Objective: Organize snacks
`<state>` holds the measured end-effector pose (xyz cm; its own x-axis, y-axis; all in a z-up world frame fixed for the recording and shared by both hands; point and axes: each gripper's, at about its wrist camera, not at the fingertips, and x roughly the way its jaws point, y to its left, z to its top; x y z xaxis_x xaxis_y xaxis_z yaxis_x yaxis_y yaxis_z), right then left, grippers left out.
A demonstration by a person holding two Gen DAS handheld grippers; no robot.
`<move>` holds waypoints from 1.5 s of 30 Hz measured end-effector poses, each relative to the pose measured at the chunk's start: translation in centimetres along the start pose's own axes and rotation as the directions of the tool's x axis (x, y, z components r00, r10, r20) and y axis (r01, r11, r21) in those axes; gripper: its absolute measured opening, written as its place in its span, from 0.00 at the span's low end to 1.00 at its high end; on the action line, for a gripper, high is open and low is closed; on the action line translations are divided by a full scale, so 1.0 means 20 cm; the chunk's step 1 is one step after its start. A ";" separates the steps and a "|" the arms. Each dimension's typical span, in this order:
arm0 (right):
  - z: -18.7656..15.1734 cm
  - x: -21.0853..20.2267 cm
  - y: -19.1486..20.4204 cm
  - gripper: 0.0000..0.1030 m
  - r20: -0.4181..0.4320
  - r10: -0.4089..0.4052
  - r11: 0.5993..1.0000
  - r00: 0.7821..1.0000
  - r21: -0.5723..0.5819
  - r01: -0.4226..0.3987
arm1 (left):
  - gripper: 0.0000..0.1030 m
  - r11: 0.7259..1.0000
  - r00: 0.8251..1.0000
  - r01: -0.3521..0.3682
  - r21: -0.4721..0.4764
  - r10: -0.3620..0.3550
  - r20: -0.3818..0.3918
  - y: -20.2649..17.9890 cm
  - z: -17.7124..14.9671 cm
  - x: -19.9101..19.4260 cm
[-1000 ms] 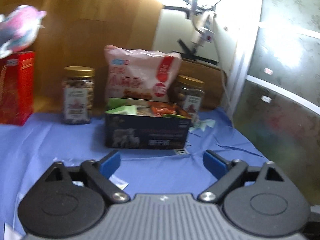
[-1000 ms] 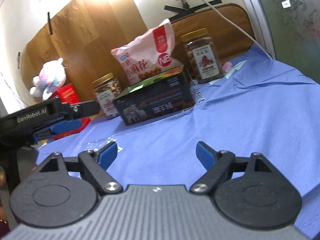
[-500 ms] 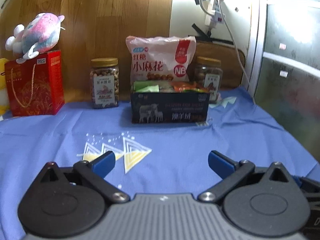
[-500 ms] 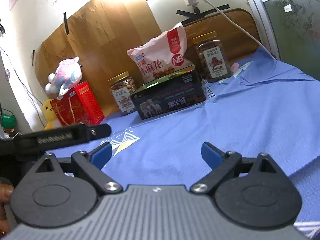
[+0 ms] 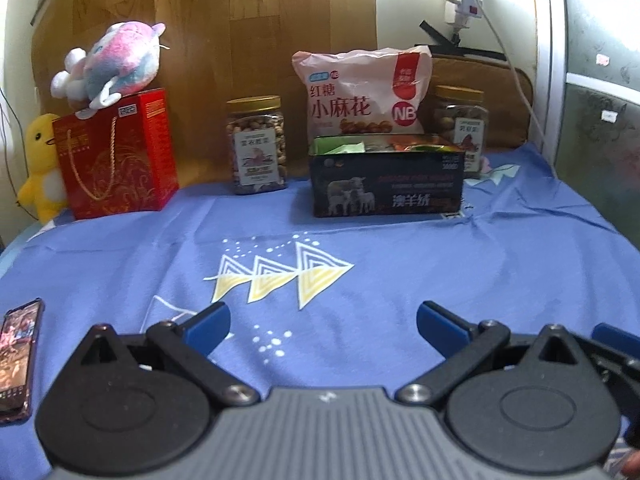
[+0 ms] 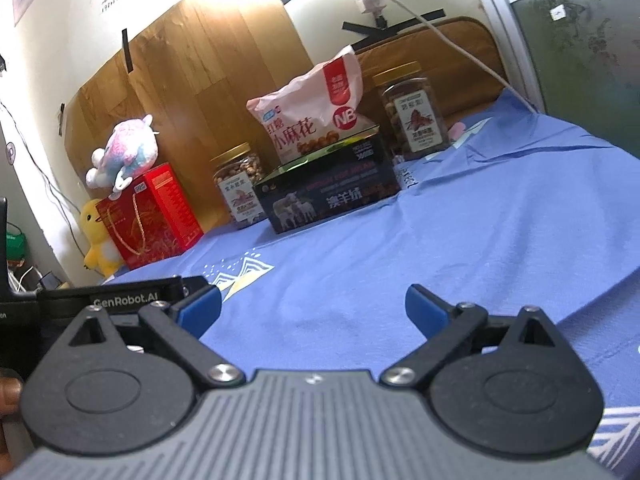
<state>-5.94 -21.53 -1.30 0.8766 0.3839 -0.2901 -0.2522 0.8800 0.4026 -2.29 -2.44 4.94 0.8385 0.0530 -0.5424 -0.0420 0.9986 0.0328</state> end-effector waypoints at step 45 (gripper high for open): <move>0.00 0.13 -0.01 0.97 -0.030 -0.016 1.000 0.999 0.004 0.016 | 1.00 0.980 0.982 -0.191 0.056 0.191 -0.005 0.04 0.01 0.17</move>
<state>-3.58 -20.68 -2.10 0.8678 0.3779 -0.3226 -0.2362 0.8849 0.4014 0.63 -1.39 3.31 0.8123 0.2432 -0.5302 -0.1706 0.9682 0.1828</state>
